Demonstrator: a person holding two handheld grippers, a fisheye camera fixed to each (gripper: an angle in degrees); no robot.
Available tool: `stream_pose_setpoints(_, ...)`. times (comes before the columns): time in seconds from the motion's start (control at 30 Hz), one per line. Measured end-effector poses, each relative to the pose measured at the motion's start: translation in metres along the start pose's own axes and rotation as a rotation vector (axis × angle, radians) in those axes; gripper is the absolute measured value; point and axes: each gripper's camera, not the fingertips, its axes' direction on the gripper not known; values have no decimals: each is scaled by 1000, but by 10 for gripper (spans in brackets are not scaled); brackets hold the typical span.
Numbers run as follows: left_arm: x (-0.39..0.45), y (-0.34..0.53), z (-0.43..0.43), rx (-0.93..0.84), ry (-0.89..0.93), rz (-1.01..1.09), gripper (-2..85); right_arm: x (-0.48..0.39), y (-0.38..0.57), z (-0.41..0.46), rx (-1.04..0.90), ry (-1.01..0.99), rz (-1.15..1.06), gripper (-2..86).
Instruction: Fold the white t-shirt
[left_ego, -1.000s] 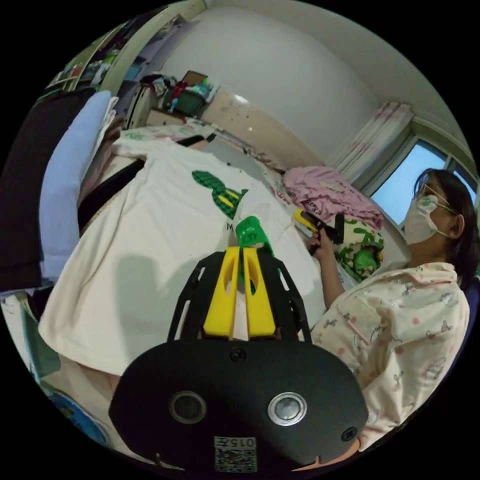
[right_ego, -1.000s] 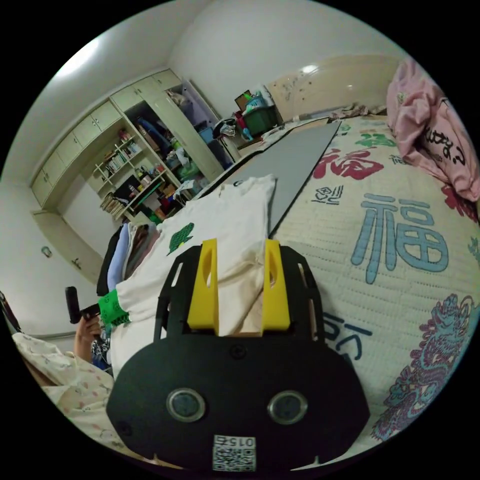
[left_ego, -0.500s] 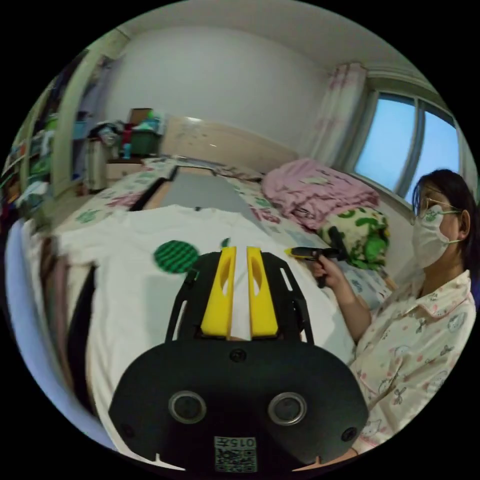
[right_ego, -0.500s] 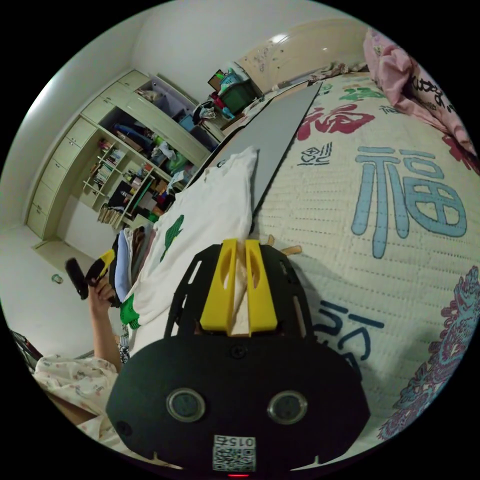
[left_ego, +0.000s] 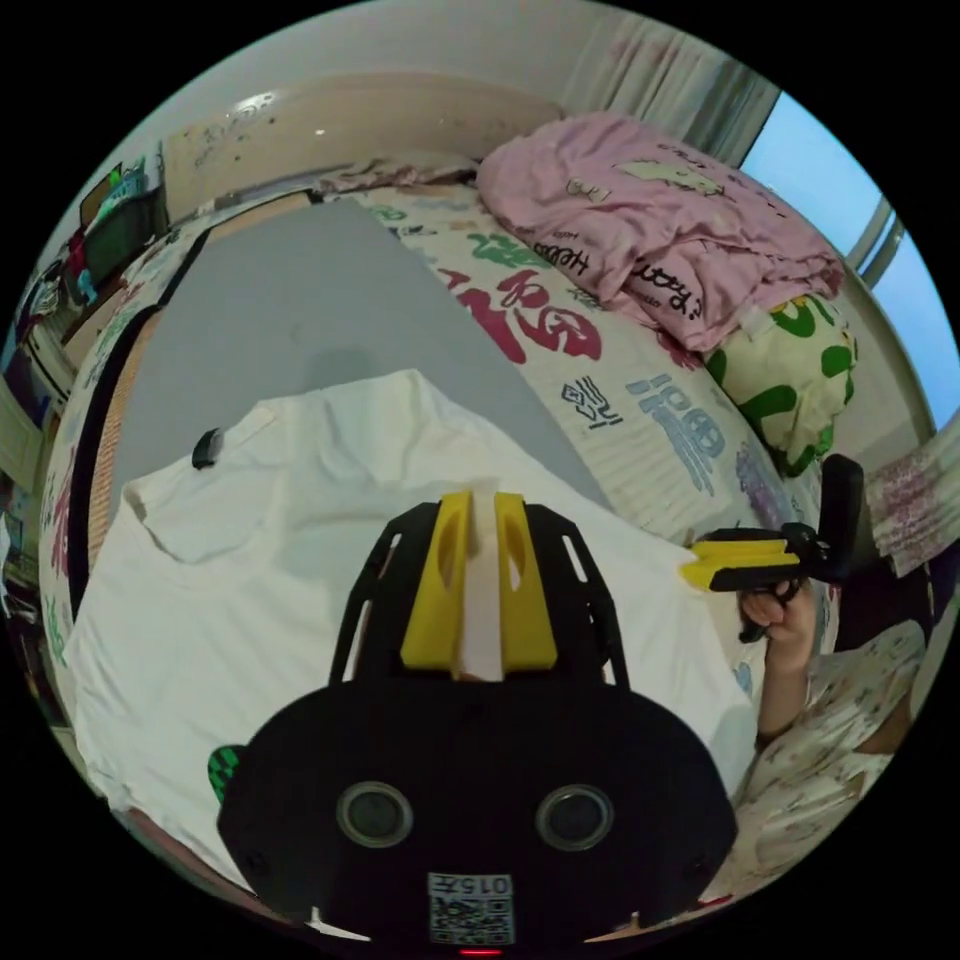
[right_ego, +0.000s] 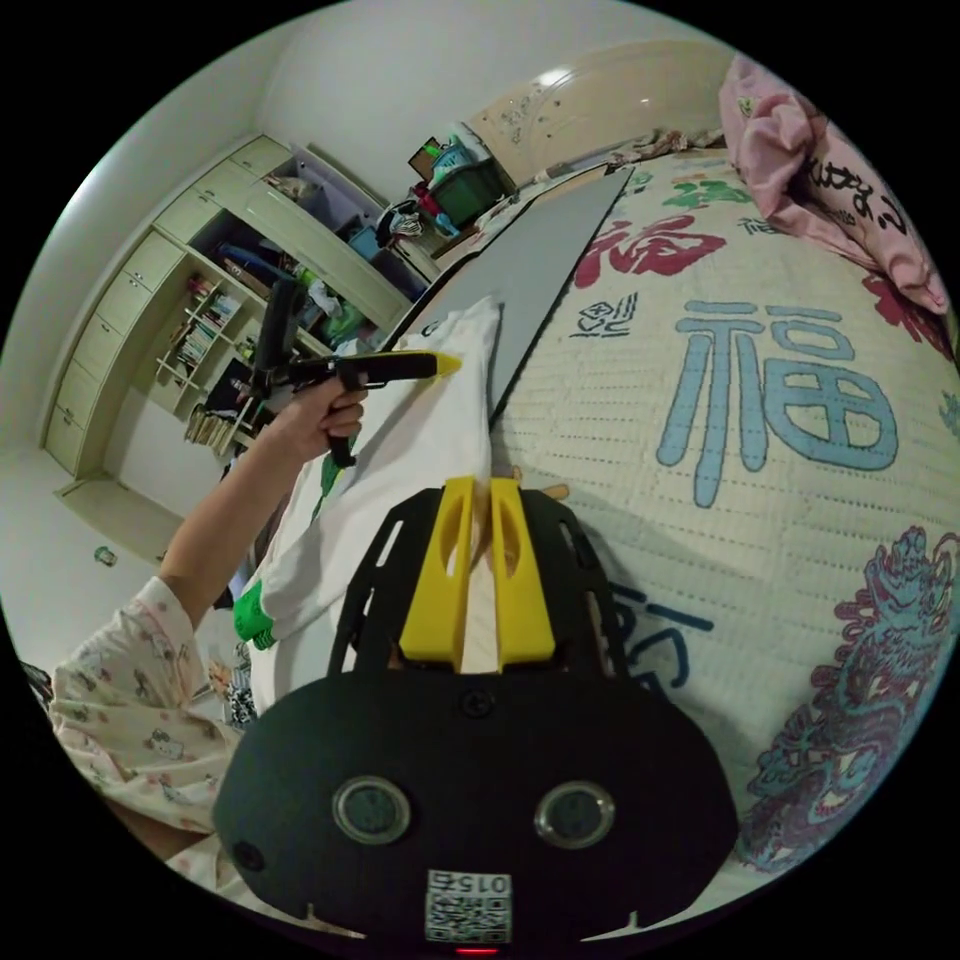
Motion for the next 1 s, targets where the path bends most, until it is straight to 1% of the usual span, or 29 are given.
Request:
stream_pose_setpoints(0.03,2,5,-5,-18,-9,-17,62,12,16,-16,24,24,-24,28)
stream_pose_setpoints(0.1,16,30,-35,31,-35,5,73,24,43,-50,108,46,-75,32)
stream_pose_setpoints(0.17,43,92,-94,94,-107,59,75,27,72,-81,197,-35,-173,35)
stream_pose_setpoints(0.2,49,112,-109,101,-130,68,75,24,89,-93,230,-137,-261,37)
stream_pose_setpoints(0.23,61,153,-136,108,-180,67,75,17,104,-98,230,-251,-349,39)
stream_pose_setpoints(0.27,70,199,-160,121,-223,38,75,12,110,-98,215,-306,-394,40)
stream_pose_setpoints(0.3,73,222,-171,130,-238,15,76,-3,123,-89,161,-399,-479,41)
stream_pose_setpoints(0.33,79,270,-188,148,-256,-41,76,-22,137,-73,78,-468,-565,46)
stream_pose_setpoints(0.37,83,318,-199,159,-262,-101,76,-33,146,-62,23,-491,-611,48)
stream_pose_setpoints(0.4,84,340,-203,163,-262,-132,76,-55,166,-37,-99,-505,-699,60)
stream_pose_setpoints(0.43,84,383,-207,174,-256,-202,76,-74,190,-13,-218,-485,-781,69)
stream_pose_setpoints(0.47,84,421,-207,187,-244,-267,77,-81,203,-1,-267,-465,-816,72)
stream_pose_setpoints(0.5,84,437,-206,191,-233,-291,78,-90,229,16,-332,-413,-870,76)
stream_pose_setpoints(0.57,87,480,-199,211,-180,-345,80,-93,265,32,-380,-347,-928,78)
stream_pose_setpoints(0.67,98,496,-190,212,-137,-323,80,-75,303,37,-430,-390,-964,77)
stream_pose_setpoints(0.7,101,497,-188,199,-140,-317,80,-63,312,41,-486,-414,-951,72)
stream_pose_setpoints(0.73,105,496,-182,155,-159,-310,80,-50,318,46,-556,-410,-932,64)
stream_pose_setpoints(0.83,115,493,-162,9,-218,-283,81,-19,331,46,-620,-383,-894,31)
stream_pose_setpoints(0.87,120,493,-159,-13,-222,-262,82,-14,334,45,-629,-387,-894,29)
stream_pose_setpoints(0.93,122,493,-166,-10,-210,-240,84,3,347,38,-670,-392,-910,22)
stream_pose_setpoints(1.0,113,493,-185,52,-193,-268,90,14,354,35,-702,-378,-917,21)
